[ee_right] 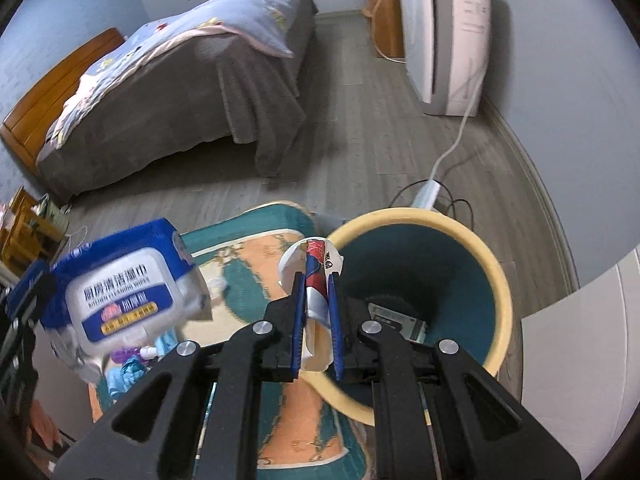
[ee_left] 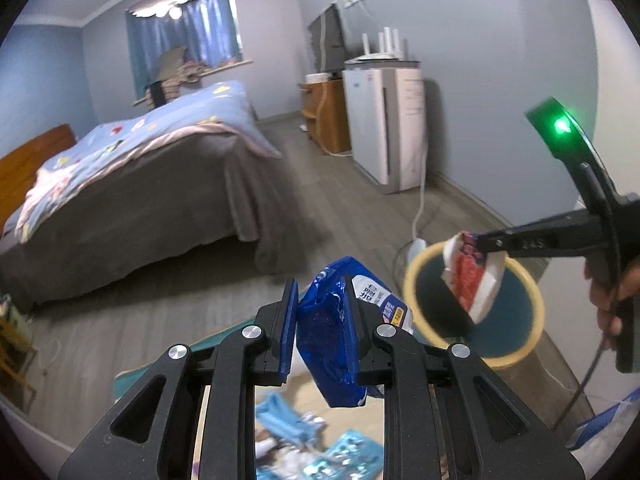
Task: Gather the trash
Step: 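Lower the red cup into the bin with the right tool while the left tool drops the wipe pack in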
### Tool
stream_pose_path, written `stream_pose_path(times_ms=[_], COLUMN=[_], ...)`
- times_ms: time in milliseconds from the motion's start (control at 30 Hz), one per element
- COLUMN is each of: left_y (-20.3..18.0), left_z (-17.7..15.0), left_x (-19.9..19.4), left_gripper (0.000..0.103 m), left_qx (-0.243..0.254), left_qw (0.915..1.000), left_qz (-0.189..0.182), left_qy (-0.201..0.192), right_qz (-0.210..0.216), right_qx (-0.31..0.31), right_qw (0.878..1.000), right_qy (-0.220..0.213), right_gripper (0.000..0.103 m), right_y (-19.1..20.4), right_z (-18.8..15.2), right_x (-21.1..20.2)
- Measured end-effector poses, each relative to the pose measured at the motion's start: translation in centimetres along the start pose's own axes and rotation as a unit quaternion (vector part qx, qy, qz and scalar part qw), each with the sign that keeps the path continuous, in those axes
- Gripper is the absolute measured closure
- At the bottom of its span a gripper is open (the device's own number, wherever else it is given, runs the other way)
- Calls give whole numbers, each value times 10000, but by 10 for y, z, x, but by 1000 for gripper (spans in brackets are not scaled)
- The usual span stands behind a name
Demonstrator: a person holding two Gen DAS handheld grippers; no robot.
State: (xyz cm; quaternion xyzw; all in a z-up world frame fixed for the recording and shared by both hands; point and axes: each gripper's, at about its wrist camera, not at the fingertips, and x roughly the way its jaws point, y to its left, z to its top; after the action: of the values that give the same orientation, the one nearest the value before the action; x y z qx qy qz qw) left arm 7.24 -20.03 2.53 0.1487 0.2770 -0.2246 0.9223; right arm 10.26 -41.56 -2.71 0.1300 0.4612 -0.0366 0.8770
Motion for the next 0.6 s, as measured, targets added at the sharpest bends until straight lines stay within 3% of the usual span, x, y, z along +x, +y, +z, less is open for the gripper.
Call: stream_pose_path(times_ms=[200,333,600], left_y=[-38,-67,-95], left_z=[0,0,8], left_x=[21,34,60], left_gripper=[81,81,81], left_qx=[60,428,605], left_qw=[9995,9986,9970], left_qz=[-292,-261,-354], left_qy=[119,179,339], right_qz=[-315,-471,-761], right_qx=[139,127,695], right_qw=[9993,9987,9945], right_qy=[131,149,195], right_gripper=[92,92,92], right_y=[-14,-21,-61], right_z=[-1,-2,-8], right_x=[14,19,26])
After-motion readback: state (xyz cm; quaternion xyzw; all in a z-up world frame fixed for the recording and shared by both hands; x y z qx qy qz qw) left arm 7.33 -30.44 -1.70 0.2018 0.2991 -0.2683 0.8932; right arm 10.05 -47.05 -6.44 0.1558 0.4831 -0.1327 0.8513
